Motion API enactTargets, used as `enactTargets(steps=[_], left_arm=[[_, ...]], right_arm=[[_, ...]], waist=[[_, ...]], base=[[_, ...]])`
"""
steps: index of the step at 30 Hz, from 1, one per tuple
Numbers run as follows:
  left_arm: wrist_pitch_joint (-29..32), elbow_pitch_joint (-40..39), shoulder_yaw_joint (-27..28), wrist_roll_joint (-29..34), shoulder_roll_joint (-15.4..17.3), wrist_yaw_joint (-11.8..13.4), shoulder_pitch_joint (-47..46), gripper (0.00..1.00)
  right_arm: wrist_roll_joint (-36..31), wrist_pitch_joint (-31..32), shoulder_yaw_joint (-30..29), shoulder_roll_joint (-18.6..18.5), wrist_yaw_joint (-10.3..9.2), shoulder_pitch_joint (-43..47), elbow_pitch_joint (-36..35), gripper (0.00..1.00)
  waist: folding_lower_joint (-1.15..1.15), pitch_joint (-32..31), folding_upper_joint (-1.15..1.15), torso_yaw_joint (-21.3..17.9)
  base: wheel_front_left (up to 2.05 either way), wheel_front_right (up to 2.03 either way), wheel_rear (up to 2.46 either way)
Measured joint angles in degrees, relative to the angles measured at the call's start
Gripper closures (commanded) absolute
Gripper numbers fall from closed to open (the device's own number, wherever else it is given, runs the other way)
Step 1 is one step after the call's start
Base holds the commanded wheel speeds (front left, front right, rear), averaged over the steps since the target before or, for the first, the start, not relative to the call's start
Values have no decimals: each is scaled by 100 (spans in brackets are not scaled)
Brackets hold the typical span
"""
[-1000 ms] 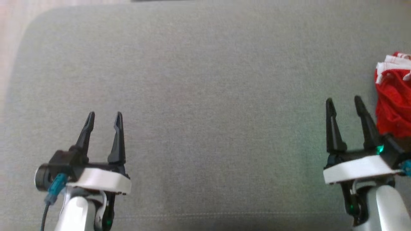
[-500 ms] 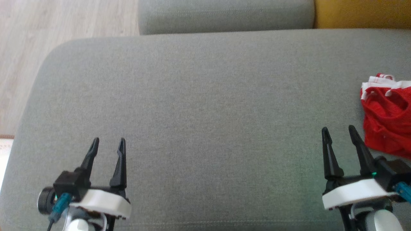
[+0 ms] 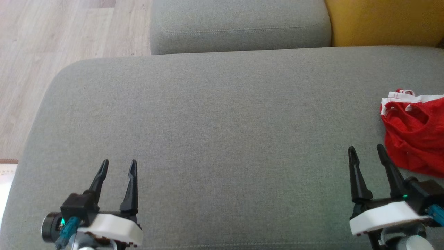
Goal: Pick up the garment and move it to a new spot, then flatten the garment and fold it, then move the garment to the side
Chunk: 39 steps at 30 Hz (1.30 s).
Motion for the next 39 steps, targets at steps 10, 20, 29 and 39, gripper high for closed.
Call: enactTargets(steps=[10, 20, 29, 39], left_arm=[[5, -56, -16, 0, 23, 66, 4, 0], [7, -54, -26, 0, 66, 159, 4, 0], [5, 65, -54, 1, 47, 160, 21, 100], [79, 526, -44, -315, -63, 148, 350, 100]], right_arm=[[33, 43, 3, 0, 0, 0, -40, 0], [46, 43, 7, 0, 0, 0, -38, 0], [48, 43, 30, 1, 0, 4, 87, 100], [374, 49, 64, 4, 0, 214, 580, 100]], waist=[[0, -15, 0, 9], [0, -18, 0, 8], [0, -42, 0, 28], [0, -36, 0, 23]], base=[[0, 0, 0], [0, 0, 0], [0, 0, 0], [0, 0, 0]])
